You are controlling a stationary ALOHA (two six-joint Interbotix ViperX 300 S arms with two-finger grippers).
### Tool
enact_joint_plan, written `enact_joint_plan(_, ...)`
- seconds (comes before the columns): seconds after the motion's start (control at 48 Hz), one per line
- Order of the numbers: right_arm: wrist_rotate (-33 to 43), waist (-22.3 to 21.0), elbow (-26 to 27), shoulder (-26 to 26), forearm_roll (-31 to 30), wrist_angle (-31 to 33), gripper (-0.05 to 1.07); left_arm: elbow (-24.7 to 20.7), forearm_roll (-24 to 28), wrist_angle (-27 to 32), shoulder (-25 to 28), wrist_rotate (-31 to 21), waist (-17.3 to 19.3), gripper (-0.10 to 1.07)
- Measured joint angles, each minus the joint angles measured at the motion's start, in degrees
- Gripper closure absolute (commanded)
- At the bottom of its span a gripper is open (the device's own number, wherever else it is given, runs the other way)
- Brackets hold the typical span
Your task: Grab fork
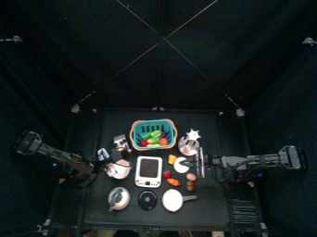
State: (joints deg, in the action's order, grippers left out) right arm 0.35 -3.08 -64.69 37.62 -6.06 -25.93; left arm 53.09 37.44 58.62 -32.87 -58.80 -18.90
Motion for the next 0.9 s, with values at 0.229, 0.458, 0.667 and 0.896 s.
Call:
enact_joint_plan(0.229,0.1,-0.1,0.0,-0.3,0.0,0.0,1.01,1.1,-1.9,-1.8,0.6,-0.2,-0.3,0.41)
enact_joint_plan(0.458,0.1,-0.1,-0.2,-1.0,0.1,0.0,1.01,3.7,-1.8,-3.4,0.6,-0.2,-0.3,0.39)
enact_joint_plan(0.667,0.1,-0.1,-0.2,-1.8,0.0,0.0,1.01,4.2,0.6,-3.4,0.7,-0.2,-0.3,0.37)
enact_joint_plan(0.896,0.1,-0.1,-0.2,-2.2,0.0,0.0,1.01,4.2,3.2,-3.7,0.7,-0.2,-0.3,0.22)
